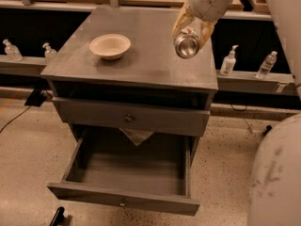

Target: Place 7up can into middle drawer

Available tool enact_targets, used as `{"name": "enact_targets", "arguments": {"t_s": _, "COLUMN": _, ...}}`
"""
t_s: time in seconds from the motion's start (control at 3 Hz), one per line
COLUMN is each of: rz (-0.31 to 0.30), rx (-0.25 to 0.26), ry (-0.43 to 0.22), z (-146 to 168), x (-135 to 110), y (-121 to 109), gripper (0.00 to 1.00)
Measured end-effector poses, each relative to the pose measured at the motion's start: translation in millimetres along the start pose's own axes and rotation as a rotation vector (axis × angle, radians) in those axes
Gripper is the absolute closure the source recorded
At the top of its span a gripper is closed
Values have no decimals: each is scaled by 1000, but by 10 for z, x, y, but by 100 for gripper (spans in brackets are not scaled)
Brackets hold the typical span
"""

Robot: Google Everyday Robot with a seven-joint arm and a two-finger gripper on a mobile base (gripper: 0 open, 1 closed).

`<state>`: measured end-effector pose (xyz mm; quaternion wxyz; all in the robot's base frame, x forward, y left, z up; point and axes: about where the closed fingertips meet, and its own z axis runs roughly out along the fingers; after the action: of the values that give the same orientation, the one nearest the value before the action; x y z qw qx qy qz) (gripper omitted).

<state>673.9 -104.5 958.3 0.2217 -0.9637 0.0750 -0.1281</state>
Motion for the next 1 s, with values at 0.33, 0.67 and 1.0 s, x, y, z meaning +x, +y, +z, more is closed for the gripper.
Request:
{"name": "enact_targets", "arguments": {"t_s": 0.33, "rz": 5, "rx": 58, "ry": -11, "z": -58, "x": -60, "y": 7, "gripper": 100}}
{"name": "enact_targets", "arguments": {"t_s": 0.67, "rz": 41, "rx": 87, "ry": -21, "z": 44, "x": -36, "y": 84, "gripper": 100}}
{"name": "enact_targets", "arguments": {"t_s": 1.0, "rz": 1, "rx": 163, "ry": 25, "z": -206, "x": -160, "y": 32, "gripper": 100}}
